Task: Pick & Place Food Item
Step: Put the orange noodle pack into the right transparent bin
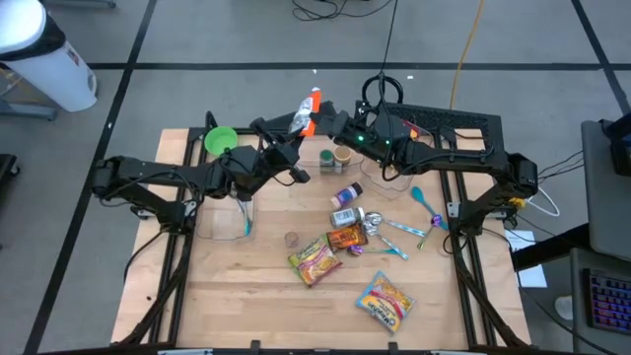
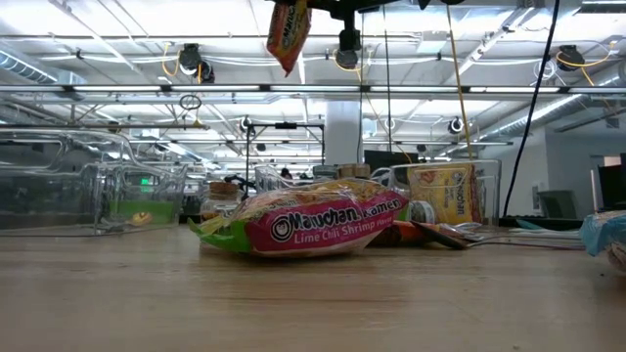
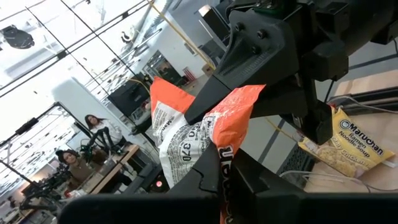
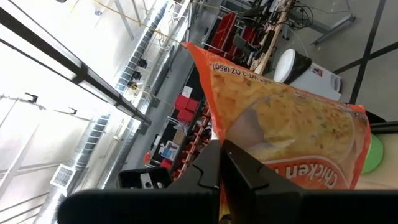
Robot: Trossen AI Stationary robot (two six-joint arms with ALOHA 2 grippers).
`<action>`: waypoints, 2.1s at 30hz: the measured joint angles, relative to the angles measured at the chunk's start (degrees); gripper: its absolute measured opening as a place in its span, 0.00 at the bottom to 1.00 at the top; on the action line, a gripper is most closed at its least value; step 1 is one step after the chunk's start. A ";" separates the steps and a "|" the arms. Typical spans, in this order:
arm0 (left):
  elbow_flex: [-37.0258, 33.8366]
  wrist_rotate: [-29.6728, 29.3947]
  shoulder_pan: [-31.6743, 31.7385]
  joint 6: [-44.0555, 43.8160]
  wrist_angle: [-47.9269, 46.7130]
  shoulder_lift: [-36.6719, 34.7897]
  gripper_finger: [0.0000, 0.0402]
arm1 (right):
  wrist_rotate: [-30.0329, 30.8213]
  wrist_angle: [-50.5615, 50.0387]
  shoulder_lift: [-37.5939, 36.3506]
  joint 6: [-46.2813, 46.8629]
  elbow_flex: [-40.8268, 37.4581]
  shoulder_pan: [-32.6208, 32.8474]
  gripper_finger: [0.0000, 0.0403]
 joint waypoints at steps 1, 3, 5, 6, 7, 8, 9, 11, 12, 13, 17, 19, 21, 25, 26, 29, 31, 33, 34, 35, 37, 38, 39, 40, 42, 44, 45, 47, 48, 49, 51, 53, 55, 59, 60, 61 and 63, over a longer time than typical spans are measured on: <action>0.00 0.00 -0.01 -0.14 0.00 0.01 0.01 | 0.00 0.00 0.00 -0.02 0.00 0.00 0.00; 0.00 -0.02 -0.01 -0.13 0.00 0.01 0.02 | 0.00 0.00 0.00 -0.08 0.00 0.00 0.00; 0.00 -0.02 0.00 -0.12 0.00 0.01 0.01 | 0.00 0.00 0.00 -0.48 0.00 0.00 0.00; 0.00 -0.02 -0.01 -0.17 0.00 0.00 0.01 | 0.00 0.00 0.00 -0.52 0.00 0.00 0.00; 0.00 -0.02 -0.01 -0.24 0.00 0.01 0.01 | 0.00 0.00 0.00 -0.52 0.00 0.00 0.01; 0.00 -0.02 -0.01 -0.38 0.00 -0.01 0.01 | -0.02 0.00 0.00 -0.59 0.00 0.00 0.02; 0.00 -0.02 -0.01 -0.34 -0.02 0.01 0.01 | -0.04 0.00 0.00 -0.59 0.00 0.00 0.03; 0.00 -0.02 -0.01 -0.07 -0.04 -0.01 0.01 | -0.09 0.10 0.00 -0.60 0.00 0.00 0.07; 0.00 -0.02 -0.01 -0.01 -0.04 -0.01 0.01 | -0.18 0.39 0.00 -0.59 0.00 0.00 0.09; 0.00 -0.02 -0.01 -0.01 -0.01 0.00 0.01 | -0.27 0.93 0.00 -0.60 0.00 0.00 0.12; 0.02 -0.02 0.01 0.10 0.09 0.00 0.01 | -0.61 3.04 0.04 -0.63 0.00 0.02 0.25; 0.02 -0.05 0.01 0.11 0.00 0.01 0.01 | -0.69 3.17 0.04 -0.71 0.00 0.02 0.32; 0.02 -0.09 0.01 0.12 -0.07 0.01 0.01 | -1.12 3.36 0.04 -1.19 0.00 -0.06 0.38; 0.02 -0.39 0.01 0.31 -0.07 -0.01 0.01 | -2.01 3.86 0.04 -2.97 0.00 -0.42 0.48; 0.02 -0.48 0.01 0.34 -0.08 0.00 0.01 | -2.01 3.89 0.04 -3.80 0.00 -0.46 0.50; 0.02 -0.52 0.01 0.35 -0.07 -0.01 0.01 | -2.40 3.97 0.04 -5.91 0.00 -0.91 0.54; 0.02 -0.55 0.01 0.36 -0.07 -0.05 0.01 | -3.65 4.47 -0.04 -6.99 0.00 -1.47 0.55; 0.02 -0.50 0.01 0.43 -0.51 -0.61 0.01 | -5.48 4.79 -0.36 -7.96 -0.02 -2.09 0.56; 0.02 -0.46 0.01 0.45 -0.49 -0.85 0.01 | -6.25 5.27 -0.46 -8.61 -0.02 -2.41 0.56; 0.04 -0.48 -0.01 0.45 -0.22 -0.97 0.01 | -6.44 5.35 -0.50 -9.33 -0.02 -2.65 0.56; 0.07 -0.42 0.01 0.45 -0.69 -1.46 0.01 | -7.57 5.38 -0.70 -10.75 -0.02 -3.14 0.55; 0.03 -0.27 0.01 0.46 -1.46 -1.92 0.01 | -8.29 5.16 -1.03 -11.42 -0.05 -3.50 0.55; 0.02 -0.18 0.01 0.47 -1.45 -2.20 0.01 | -9.17 5.16 -1.30 -11.91 -0.09 -3.82 0.54; 0.04 -0.01 0.02 0.33 -1.13 -2.43 0.01 | -9.40 5.59 -1.51 -12.39 -0.07 -4.09 0.54; 0.08 0.20 0.23 -0.05 -2.59 -3.58 0.01 | -11.18 6.39 -1.85 -13.42 0.02 -4.72 0.54; 0.02 0.81 0.29 -1.22 -4.03 -4.26 0.01 | -14.06 5.78 -2.70 -14.85 -0.02 -5.57 0.54; 0.02 1.57 0.48 -2.27 -4.66 -4.72 0.01 | -15.37 6.07 -2.91 -16.18 -0.04 -5.87 0.54; 0.02 3.46 0.95 -5.04 -7.77 -6.23 0.01 | -18.56 6.93 -3.47 -19.87 -0.04 -6.38 0.55; 0.02 5.04 1.29 -6.84 -8.89 -6.86 0.01 | -20.96 6.96 -4.12 -21.86 -0.03 -6.89 0.55; 0.02 7.16 1.78 -9.10 -10.01 -7.42 0.01 | -23.31 6.61 -4.88 -23.86 -0.04 -7.45 0.55; 0.04 12.57 3.09 -14.22 -13.48 -8.89 0.01 | -27.25 6.44 -6.08 -27.56 -0.02 -8.13 0.55; 0.02 20.70 5.17 -20.36 -16.60 -9.86 0.01 | -29.90 3.60 -7.78 -30.75 0.04 -8.88 0.54; 0.02 30.65 7.78 -26.69 -19.46 -10.83 0.01 | -31.82 -1.23 -9.50 -34.48 0.02 -9.55 0.53; 0.02 48.82 12.28 -35.20 -24.46 -11.03 0.01 | -33.08 -12.96 -12.44 -43.56 0.67 -9.73 0.51; 0.02 51.89 12.99 -36.29 -25.77 -10.63 0.01 | -33.29 -15.46 -12.74 -45.33 1.14 -9.74 0.51; 0.02 54.70 13.53 -37.23 -26.51 -10.08 0.01 | -33.68 -17.71 -12.92 -46.87 1.61 -9.75 0.51; 0.02 59.53 14.27 -38.89 -28.22 -8.96 0.01 | -36.35 -22.02 -13.05 -49.02 2.31 -9.77 0.51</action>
